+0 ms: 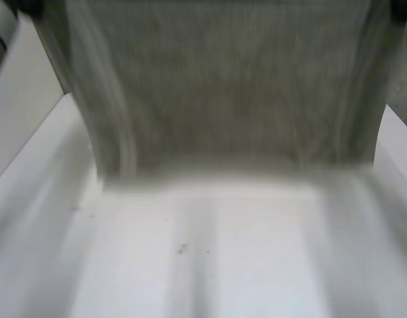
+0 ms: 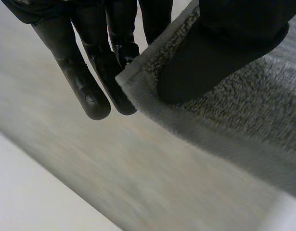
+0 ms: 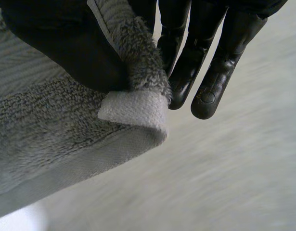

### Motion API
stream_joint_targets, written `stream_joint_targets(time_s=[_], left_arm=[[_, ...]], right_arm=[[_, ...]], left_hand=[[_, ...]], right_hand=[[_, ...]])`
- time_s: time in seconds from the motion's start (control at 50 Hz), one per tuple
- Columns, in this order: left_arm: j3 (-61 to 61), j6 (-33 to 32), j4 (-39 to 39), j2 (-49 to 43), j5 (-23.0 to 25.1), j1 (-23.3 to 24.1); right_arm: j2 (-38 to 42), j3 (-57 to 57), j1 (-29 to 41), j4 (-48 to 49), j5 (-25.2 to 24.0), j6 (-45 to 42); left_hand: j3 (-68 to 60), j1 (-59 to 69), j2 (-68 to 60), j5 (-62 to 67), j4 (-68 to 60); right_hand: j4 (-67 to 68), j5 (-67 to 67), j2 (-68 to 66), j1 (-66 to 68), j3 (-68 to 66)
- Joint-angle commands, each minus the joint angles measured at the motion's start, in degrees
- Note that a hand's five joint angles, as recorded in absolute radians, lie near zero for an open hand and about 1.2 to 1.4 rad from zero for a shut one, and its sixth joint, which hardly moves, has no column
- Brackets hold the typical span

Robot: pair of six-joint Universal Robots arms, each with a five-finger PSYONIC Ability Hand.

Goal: Fold the laundry

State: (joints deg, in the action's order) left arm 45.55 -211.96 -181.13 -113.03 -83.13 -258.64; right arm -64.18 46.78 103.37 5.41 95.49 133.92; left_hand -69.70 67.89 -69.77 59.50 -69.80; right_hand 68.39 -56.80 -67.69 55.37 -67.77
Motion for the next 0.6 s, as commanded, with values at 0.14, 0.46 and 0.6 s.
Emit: stream_joint_targets(time_s=[0.14,0.46,0.6], left_arm=[[14.48,12.71,-17.15,8.71,-4.77,0.15],[49.28,12.45,-31.83,2.03,2.09,-1.78],[59.28,9.39,-31.58,0.44,3.5,-2.92]], right_arm=[[-9.56,16.05,0.34,19.21,-5.65,8.46],[2.73,35.56,-0.1,15.95,-14.89,7.85],[5.65,41.38,-0.19,12.61,-14.72,4.68]], left_hand=[[-10.3,12.11,-10.23,10.5,-10.2],[-10.3,12.11,-10.23,10.5,-10.2],[-10.3,12.11,-10.23,10.5,-10.2]], right_hand=[[11.61,-13.2,-12.31,24.63,-12.23],[11.61,-13.2,-12.31,24.63,-12.23],[11.61,-13.2,-12.31,24.63,-12.23]])
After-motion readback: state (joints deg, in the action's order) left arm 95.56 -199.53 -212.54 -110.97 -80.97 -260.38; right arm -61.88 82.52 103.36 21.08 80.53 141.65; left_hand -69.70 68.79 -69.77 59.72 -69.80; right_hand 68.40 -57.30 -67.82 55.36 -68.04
